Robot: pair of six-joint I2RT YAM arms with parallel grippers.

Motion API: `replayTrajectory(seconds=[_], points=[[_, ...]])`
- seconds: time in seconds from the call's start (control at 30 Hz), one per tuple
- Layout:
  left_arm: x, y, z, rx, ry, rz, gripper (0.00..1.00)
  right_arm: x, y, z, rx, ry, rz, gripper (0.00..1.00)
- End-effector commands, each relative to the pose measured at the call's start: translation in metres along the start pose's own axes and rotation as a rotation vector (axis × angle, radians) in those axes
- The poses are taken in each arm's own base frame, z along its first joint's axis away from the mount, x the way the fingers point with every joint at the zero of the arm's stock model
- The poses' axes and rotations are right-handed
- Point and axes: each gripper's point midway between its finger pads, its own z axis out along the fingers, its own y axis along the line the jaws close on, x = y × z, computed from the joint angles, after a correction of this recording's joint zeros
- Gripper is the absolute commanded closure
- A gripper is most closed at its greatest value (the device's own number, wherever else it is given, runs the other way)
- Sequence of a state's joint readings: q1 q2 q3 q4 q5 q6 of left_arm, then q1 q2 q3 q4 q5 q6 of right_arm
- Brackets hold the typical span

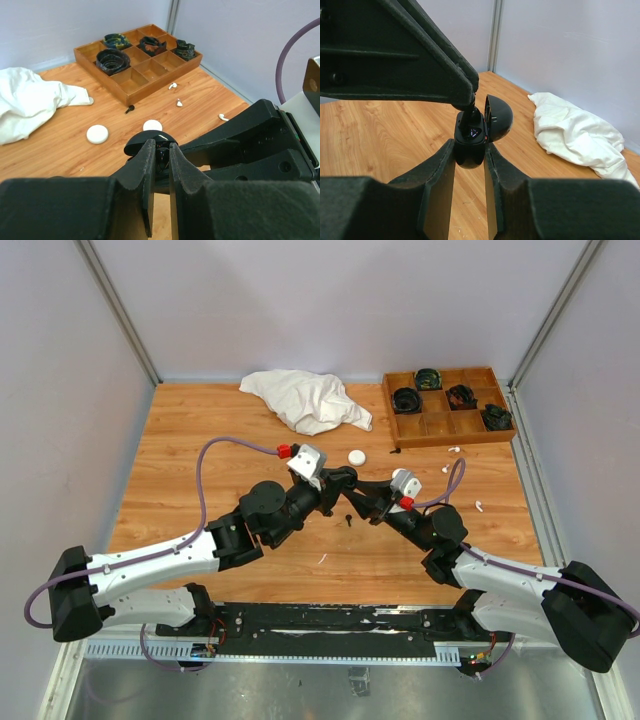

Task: Insert the wireless bluetooth earbuds into the charging case
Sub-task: Place the earbud in the charging case.

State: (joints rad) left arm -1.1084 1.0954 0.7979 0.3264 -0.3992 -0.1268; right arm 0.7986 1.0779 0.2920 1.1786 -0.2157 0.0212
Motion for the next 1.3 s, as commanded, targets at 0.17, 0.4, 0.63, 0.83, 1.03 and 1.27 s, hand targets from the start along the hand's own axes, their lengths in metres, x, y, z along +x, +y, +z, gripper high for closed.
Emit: replayTrajectory(seconds=[0.17,0.4,0.63,0.83,1.03,1.27], points=[[0.009,0.006,0.001,-0.042,0.027,0.061,0.92,-0.026,0.005,0.001,-0.005,-0.099,-0.025,0.99],[0.018,0.009,-0.006,-0.041,0.038,0.057,0.91,-0.028,0.001,-0.001,0.017,-0.107,-0.025,0.99],[0.028,0.011,-0.009,-0.046,0.055,0.050,0.89,-0.031,0.003,0.000,0.008,-0.118,-0.012,0.99],[0.028,0.010,-0.004,-0.059,0.063,0.035,0.85,-0.030,0.005,0.001,-0.005,-0.114,-0.012,0.99],[0.013,0.003,-0.004,-0.063,0.079,-0.059,0.62,-0.028,0.004,0.000,-0.001,-0.106,-0.016,0.99],[0.003,-0.025,-0.010,0.058,0.109,-0.202,0.53,-0.026,0.005,0.001,-0.003,-0.101,-0.013,0.99]])
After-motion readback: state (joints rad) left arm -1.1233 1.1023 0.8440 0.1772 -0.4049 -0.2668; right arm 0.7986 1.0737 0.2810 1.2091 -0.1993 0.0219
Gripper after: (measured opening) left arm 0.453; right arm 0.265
